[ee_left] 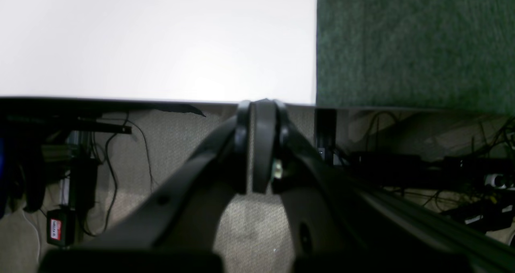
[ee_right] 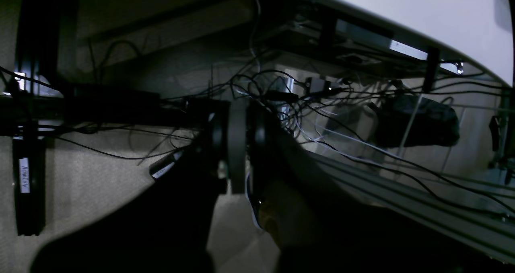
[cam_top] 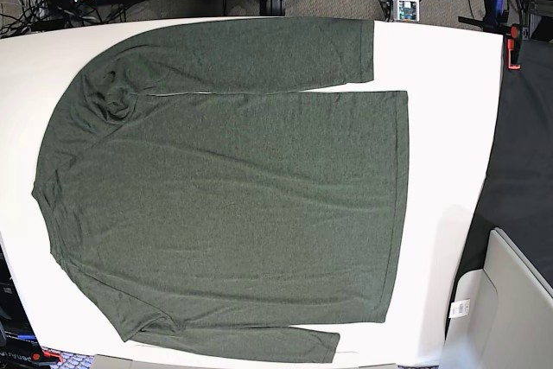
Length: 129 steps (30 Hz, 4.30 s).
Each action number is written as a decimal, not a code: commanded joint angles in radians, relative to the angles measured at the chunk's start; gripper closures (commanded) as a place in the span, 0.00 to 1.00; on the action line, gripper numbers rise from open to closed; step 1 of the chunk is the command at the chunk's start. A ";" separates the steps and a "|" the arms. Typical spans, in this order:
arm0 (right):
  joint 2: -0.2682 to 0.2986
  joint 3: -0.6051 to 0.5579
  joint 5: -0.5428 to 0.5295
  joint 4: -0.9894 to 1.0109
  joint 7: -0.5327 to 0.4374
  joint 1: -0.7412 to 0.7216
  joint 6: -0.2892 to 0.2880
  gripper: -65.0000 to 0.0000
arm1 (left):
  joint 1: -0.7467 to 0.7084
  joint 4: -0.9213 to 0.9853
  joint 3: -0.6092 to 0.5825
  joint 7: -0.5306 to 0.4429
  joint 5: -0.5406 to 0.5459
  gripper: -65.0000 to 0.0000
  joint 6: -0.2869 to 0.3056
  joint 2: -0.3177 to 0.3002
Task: Fold the T-shirt properly
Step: 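Move the left gripper down to the shoulder corner of the green shirt, then move the right gripper to the sleeve-shoulder edge and grasp it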
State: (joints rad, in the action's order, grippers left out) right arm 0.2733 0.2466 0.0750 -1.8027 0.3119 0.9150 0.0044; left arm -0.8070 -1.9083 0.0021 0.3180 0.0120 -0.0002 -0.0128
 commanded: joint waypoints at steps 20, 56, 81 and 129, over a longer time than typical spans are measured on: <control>0.007 0.009 0.003 -0.039 -0.013 0.009 0.007 0.99 | -0.001 -0.113 -0.161 0.181 0.004 0.86 -0.001 -0.071; 0.002 0.009 0.001 -0.036 -0.013 0.008 0.007 0.99 | 0.100 -0.145 -0.070 0.238 0.224 0.69 0.002 -0.059; 0.001 0.009 0.001 -0.036 -0.013 -0.006 0.007 0.99 | 0.162 -0.055 -0.107 0.404 0.225 0.69 0.002 -0.013; -0.032 0.156 -0.439 -0.193 0.410 -0.357 -0.179 0.57 | 0.157 -0.095 -0.100 0.401 0.227 1.00 0.004 -0.019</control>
State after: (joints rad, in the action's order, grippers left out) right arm 0.2276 0.3874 -0.3637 -1.9808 0.7422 0.5583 -0.1776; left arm -0.6395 -1.9923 -0.0990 0.7063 0.2394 0.0006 -0.0288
